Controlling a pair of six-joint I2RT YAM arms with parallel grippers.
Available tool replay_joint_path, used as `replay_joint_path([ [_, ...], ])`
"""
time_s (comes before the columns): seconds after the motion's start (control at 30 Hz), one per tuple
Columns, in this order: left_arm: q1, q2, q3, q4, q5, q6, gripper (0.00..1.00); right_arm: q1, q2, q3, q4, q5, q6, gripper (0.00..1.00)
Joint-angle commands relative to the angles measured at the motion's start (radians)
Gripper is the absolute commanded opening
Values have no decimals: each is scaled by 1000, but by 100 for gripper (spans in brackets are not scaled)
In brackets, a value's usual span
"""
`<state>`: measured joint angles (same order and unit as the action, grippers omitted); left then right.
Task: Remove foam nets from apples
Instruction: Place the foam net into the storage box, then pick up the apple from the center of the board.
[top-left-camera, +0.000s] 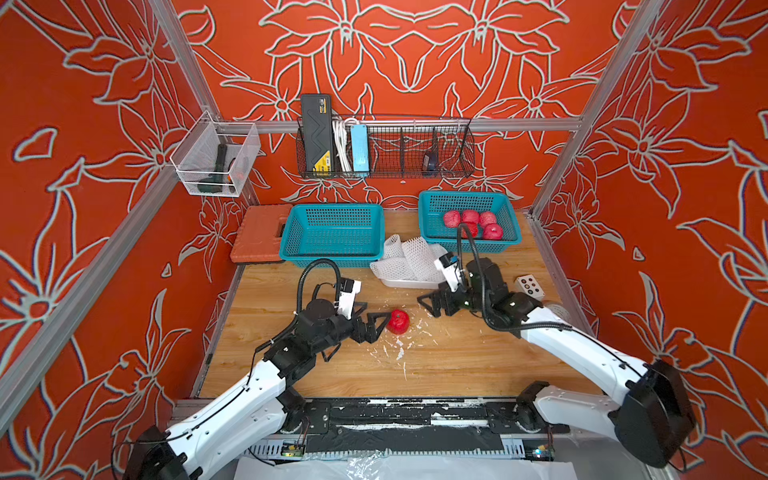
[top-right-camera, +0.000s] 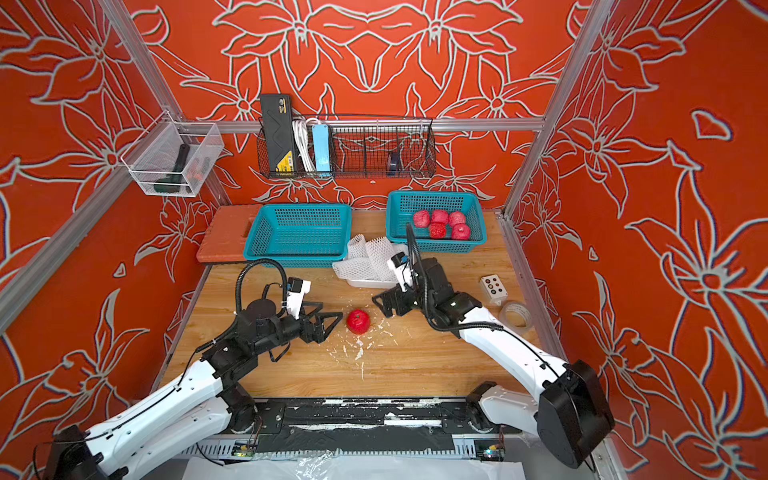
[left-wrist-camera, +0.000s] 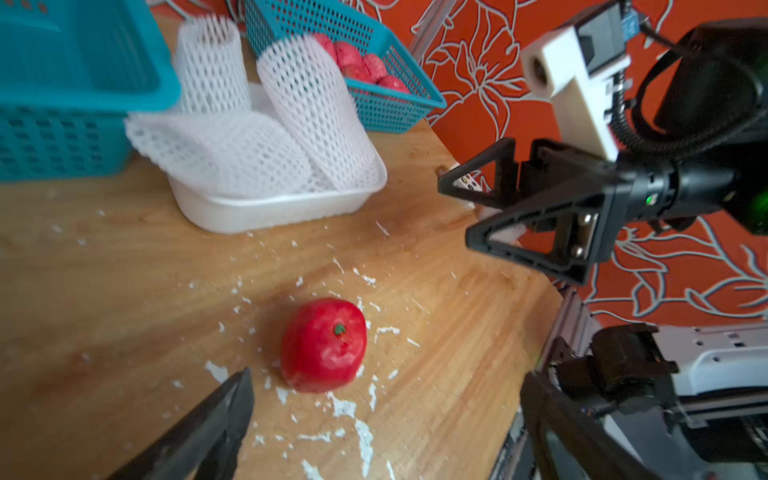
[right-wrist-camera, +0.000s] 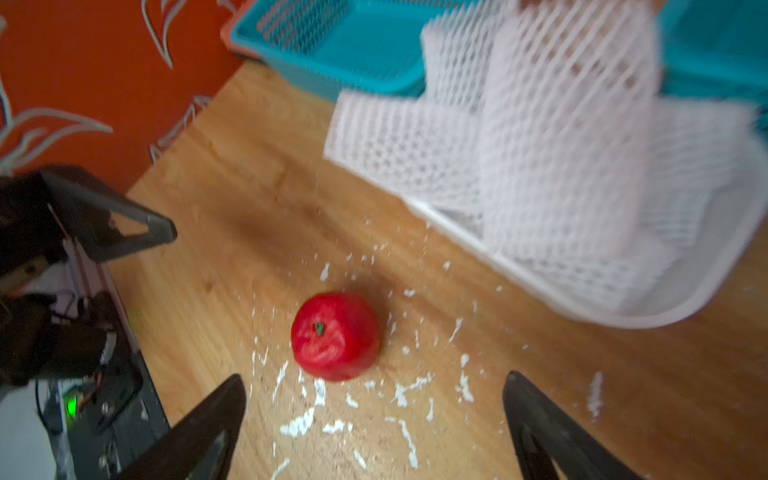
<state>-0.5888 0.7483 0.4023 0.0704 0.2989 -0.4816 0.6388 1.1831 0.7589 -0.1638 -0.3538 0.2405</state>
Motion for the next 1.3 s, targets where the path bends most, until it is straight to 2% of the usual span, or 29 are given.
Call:
replay_joint_path([
  [0.0,2,2,-34,-117,98,-146,98,75,6,-39,57,104,-78,98],
  [0.23,3,-3,-52,-172,-21,-98,98,160,155,-20,167,95,-83,98],
  [0.57,0,48,-104,-120,-20,-71,98,226,445,97,212,95,-86,98],
  [0.63,-1,45,-112,-111,-29,-64,98,232,492,125,204,89,-90,95],
  [0.73,0,36,-122,-98,-34,-62,98,235,528,141,215,78,-84,82],
  [0.77,0,33,-120,-102,-41,-61,98,234,529,146,215,68,-88,74],
  [0.9,-1,-5,-115,-89,-68,-28,98,233,473,139,208,79,-105,32],
  [0.97,0,-28,-112,-66,-104,0,98,229,432,133,208,105,-109,19],
  [1.1,1,-54,-61,9,-146,61,98,207,339,143,221,105,-101,16],
  [1.27,1,-71,-11,207,-190,151,98,122,239,232,220,89,-38,13],
])
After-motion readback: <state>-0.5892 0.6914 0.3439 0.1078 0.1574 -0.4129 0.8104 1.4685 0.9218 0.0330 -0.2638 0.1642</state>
